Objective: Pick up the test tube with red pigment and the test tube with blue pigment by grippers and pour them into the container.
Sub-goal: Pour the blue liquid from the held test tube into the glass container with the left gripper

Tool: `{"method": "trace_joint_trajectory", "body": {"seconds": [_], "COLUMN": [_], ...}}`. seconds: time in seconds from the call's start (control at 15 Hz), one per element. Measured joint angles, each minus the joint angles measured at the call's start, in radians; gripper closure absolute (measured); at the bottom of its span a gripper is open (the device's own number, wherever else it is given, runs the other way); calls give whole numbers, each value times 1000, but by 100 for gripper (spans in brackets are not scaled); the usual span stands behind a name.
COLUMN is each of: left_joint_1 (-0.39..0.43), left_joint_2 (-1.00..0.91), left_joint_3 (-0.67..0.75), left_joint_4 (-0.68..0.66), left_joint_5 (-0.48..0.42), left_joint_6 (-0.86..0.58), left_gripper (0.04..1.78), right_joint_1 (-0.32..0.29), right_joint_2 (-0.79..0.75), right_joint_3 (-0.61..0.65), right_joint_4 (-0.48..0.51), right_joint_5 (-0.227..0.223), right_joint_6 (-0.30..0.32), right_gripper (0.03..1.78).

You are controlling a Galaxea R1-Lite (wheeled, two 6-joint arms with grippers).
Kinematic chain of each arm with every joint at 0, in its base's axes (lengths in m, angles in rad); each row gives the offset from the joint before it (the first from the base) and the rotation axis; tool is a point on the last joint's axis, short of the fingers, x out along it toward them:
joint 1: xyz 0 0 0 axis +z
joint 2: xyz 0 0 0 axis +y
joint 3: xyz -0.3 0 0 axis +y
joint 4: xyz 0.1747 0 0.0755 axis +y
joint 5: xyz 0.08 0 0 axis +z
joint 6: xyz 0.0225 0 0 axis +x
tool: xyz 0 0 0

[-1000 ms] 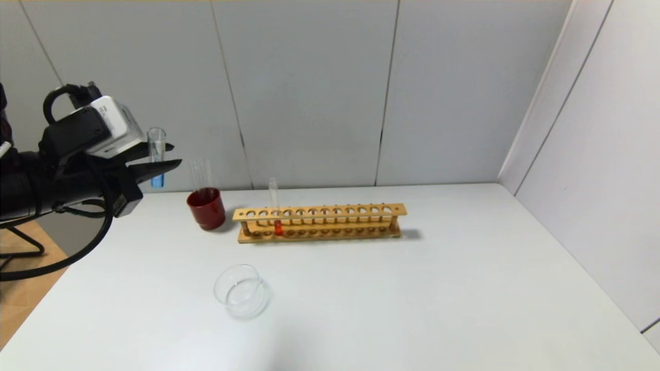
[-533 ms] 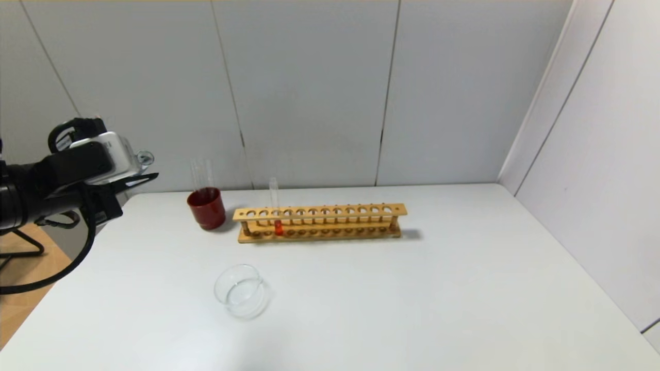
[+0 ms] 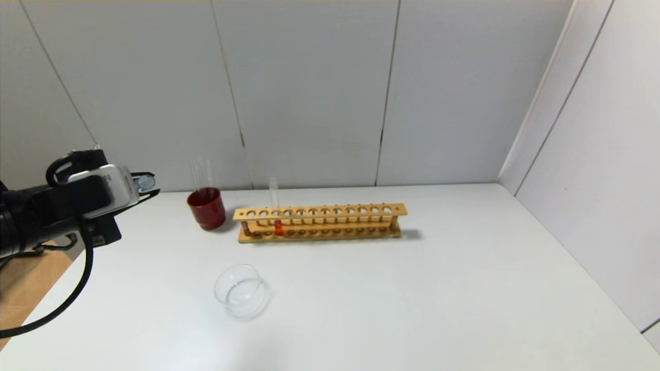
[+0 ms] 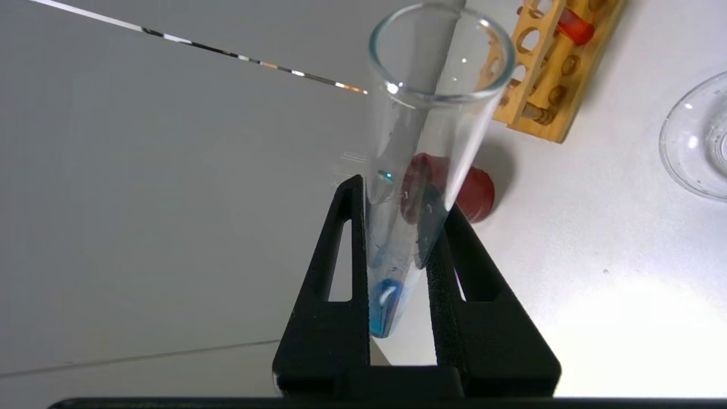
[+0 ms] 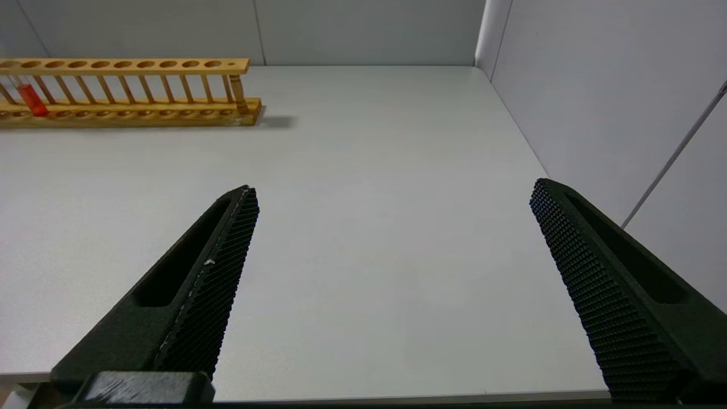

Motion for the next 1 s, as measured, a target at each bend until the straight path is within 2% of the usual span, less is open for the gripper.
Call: {"method": "trace_joint_trajectory", "body": {"seconds": [0.27, 0.53, 1.0], "left_joint_1": [0, 3, 55], "left_joint_2": [7, -14, 43], "left_joint_3": [57, 141, 145], "left_joint_4": [-77, -135, -220], "left_joint_5": [-7, -18, -30], "left_joint_6": [17, 101, 153], "left_gripper": [148, 148, 148], "right_joint_1": [0, 0, 0], "right_joint_2": [0, 0, 0], "right_joint_3": [0, 0, 0], "right_joint_4": [0, 0, 0], "right_joint_5": [0, 0, 0], "right_joint_6": [0, 0, 0], "right_gripper": [6, 6, 6]}}
